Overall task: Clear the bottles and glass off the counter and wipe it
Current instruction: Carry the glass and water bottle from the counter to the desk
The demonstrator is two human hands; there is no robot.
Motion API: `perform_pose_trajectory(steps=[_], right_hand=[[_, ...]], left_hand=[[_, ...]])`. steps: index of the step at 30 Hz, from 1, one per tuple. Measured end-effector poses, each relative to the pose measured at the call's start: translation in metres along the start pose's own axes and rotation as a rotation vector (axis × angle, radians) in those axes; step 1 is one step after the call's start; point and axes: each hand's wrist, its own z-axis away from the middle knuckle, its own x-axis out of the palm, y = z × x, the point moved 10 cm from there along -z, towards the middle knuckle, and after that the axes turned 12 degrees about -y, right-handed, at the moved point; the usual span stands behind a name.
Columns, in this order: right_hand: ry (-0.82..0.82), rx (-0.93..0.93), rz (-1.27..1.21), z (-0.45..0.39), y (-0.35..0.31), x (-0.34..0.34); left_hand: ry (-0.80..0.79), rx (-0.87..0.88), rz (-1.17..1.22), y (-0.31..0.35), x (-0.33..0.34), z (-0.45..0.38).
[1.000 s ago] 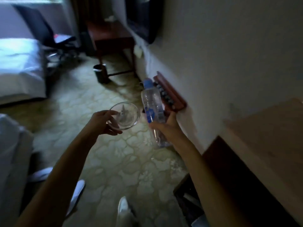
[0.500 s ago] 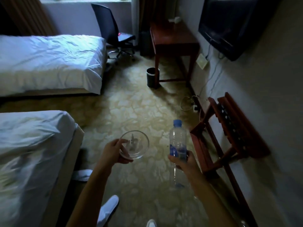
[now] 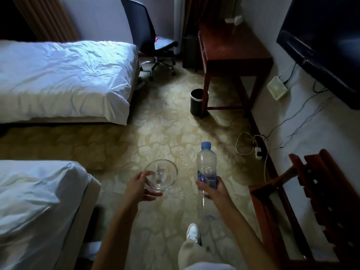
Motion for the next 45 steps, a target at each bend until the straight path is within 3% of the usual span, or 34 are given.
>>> perform_pose_trajectory(steps=[7,16,23,27,35,40,45], right_hand=[[-0.026,-0.123,-0.009,-0.175,-0.148,-0.001],[0.058,-0.034,-0.004,-0.397,-0.186,-0.002],[0.215,-0.117,-0.064,-0.552,-0.333,-0.030],[0.333,-0.138,-0.158,-0.618,-0.368,-0.060],[0.480,-0.102,-0.364,-0.787,-0.370,-0.136],[0.521,-0.174,-0.437,-0.901,-0.435,-0.196],[0.692,-0.227,-0.459,-0.953,-0.483,-0.281]], left_hand=[[0.032,0.102,-0.004,0.145,-0.029,-0.146],[-0.024,-0.041,0.011,0.208,-0.063,-0.399],[-0.159,0.053,-0.128,0.379,-0.062,-0.579],[-0.227,0.093,-0.185,0.453,-0.036,-0.662],[-0.372,-0.007,-0.219,0.495,0.045,-0.855],[-0.445,-0.030,-0.346,0.572,0.098,-0.964],[-0.512,0.006,-0.450,0.654,0.163,-1.057]])
